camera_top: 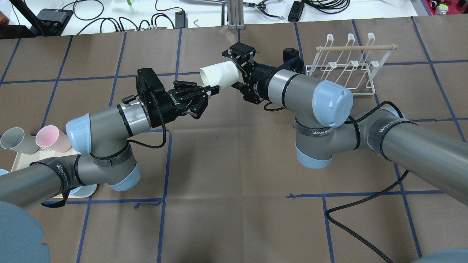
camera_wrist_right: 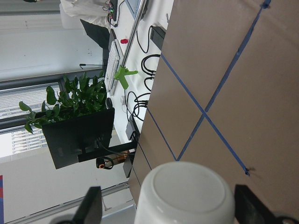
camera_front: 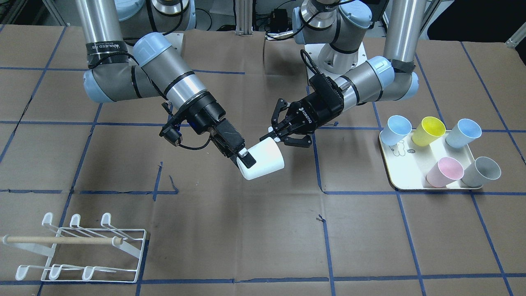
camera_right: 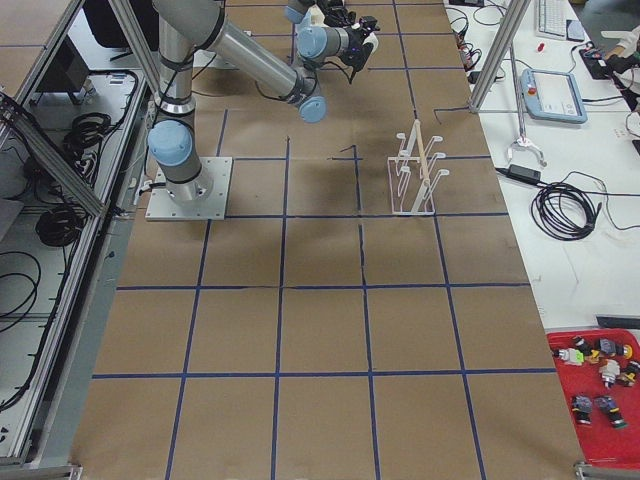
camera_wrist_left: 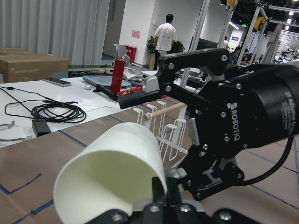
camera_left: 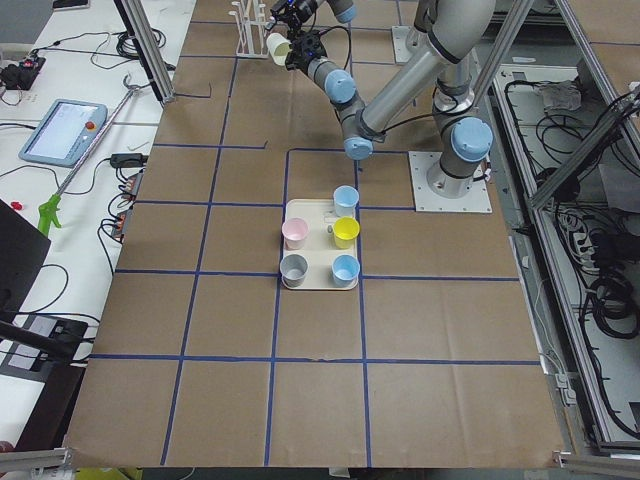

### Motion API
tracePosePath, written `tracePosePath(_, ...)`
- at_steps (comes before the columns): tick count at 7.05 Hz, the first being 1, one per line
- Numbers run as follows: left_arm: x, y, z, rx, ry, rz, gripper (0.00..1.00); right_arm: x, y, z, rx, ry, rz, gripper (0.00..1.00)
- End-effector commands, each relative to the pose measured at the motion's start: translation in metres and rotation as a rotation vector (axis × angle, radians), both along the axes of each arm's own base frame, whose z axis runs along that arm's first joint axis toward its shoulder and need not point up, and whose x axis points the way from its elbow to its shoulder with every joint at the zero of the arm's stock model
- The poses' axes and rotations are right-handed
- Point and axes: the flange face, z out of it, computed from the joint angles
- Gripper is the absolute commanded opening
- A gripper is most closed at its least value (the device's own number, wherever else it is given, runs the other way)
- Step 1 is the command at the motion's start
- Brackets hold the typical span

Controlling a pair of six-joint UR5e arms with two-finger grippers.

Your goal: Transfer IKEA cup to right arm and place on rack

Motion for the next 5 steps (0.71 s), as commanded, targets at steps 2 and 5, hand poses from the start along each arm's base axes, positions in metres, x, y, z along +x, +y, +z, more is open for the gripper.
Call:
tracePosePath(2,-0.0002,0.0000,0.0007,-0.004,0.000,0.000,0.07,0.0102,0.0002,-0.0133,0.023,0.006,0.016,0.99)
tracePosePath(5,-0.0010,0.0006,0.0015,-0.006,0.000,-0.003,0.07,0.0183,0.0004,-0.0073,0.012,0.002,0.026,0.99)
